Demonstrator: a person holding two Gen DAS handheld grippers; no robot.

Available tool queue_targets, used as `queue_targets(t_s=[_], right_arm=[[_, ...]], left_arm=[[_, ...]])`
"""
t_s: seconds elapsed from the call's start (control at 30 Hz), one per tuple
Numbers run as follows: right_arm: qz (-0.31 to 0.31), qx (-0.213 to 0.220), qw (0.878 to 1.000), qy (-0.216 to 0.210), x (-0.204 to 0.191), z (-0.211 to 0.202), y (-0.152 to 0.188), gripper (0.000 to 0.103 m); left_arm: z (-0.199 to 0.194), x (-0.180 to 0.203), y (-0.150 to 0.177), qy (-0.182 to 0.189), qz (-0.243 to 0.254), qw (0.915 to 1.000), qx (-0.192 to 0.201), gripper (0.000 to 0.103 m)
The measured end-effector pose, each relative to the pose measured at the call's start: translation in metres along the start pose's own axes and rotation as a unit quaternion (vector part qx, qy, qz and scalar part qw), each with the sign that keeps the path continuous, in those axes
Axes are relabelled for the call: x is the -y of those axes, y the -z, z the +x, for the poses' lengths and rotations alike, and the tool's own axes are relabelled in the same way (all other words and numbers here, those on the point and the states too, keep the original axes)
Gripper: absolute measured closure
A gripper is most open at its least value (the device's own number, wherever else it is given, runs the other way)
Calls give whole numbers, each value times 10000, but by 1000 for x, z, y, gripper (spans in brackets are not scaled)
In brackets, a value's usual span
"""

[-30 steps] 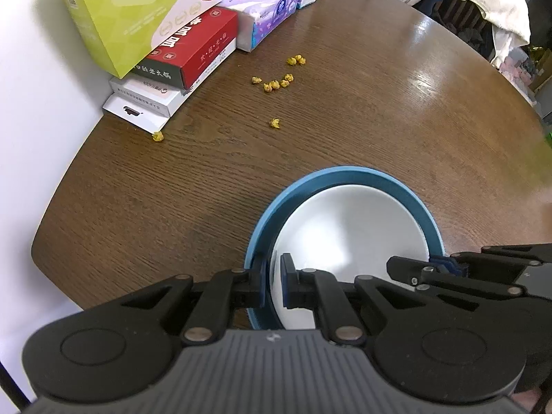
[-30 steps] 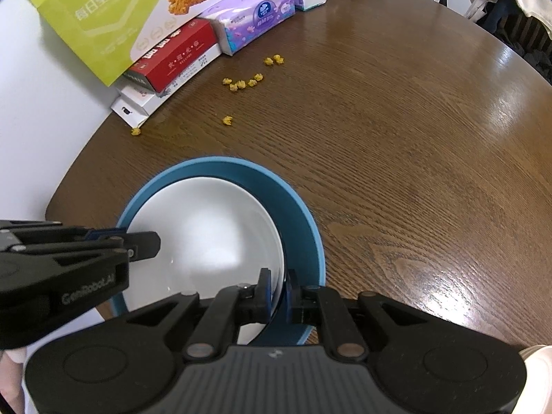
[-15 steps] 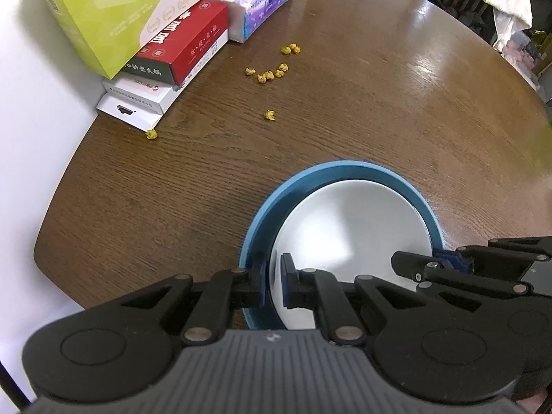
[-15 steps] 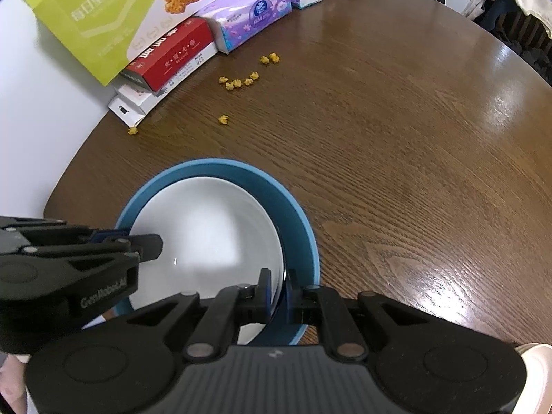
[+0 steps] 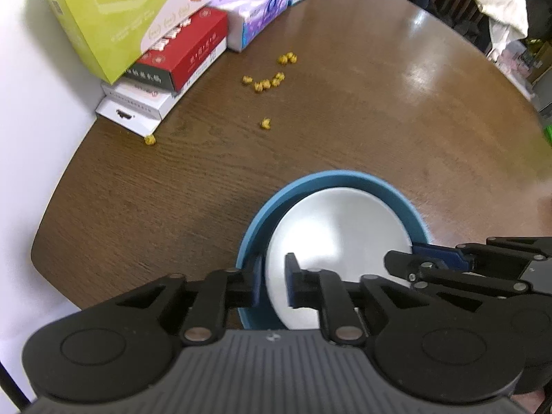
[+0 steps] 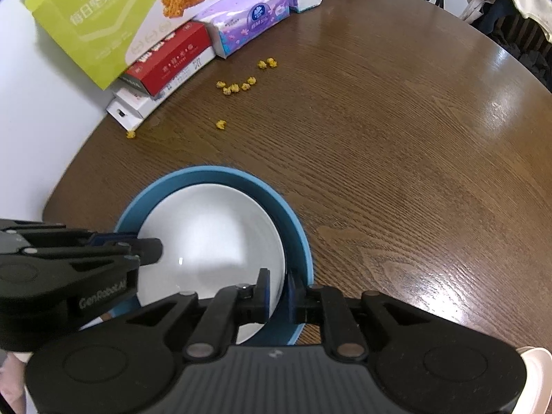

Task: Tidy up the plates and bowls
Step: 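Open both grippers to release the white bowl inside the blue bowl, then withdraw both tools and move toward the remaining white bowl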

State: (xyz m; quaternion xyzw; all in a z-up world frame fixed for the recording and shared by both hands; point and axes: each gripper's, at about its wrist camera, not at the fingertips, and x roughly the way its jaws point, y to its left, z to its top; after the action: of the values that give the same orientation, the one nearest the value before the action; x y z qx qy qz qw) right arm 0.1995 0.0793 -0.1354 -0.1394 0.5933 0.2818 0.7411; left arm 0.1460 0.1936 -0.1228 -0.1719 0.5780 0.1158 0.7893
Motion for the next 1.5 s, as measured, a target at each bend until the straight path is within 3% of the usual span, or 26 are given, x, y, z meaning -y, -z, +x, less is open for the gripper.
queue_targets(t_s=[0.07,0.1,0.17,0.33,0.43,0.53,0.8,0.9,1.5], right_arm=[[-12,137,9999,-95,1,-8,0,85],[11,224,9996,-156,3,-13,1,78],[63,375,9988,-316,9,-23,2,73],[213,819,9957,-388,29,-48,8,44],[391,1020,9933,-378,45,-58,13,25],[545,1141,9916,-281,57,-64,19,20],[1052,1375,9846,-240,92,-78,38,12],[1195,1485,9814,-213,103,-86,47,0],[2274,2013,9518,433,182,-141,109,0]], left_arm=[[-8,-1,0,141,-18,9998,120,69],[-12,0,0,168,-21,9997,182,68],[-22,0,1,149,-19,9993,354,52],[-41,-5,0,220,-80,9972,704,22],[-52,-5,1,242,-74,9955,912,11],[-60,-2,1,232,-53,9939,1081,3],[-71,7,4,316,22,9906,1332,0],[-74,13,4,358,91,9900,1360,0],[-91,98,-10,988,1019,9770,1589,0]])
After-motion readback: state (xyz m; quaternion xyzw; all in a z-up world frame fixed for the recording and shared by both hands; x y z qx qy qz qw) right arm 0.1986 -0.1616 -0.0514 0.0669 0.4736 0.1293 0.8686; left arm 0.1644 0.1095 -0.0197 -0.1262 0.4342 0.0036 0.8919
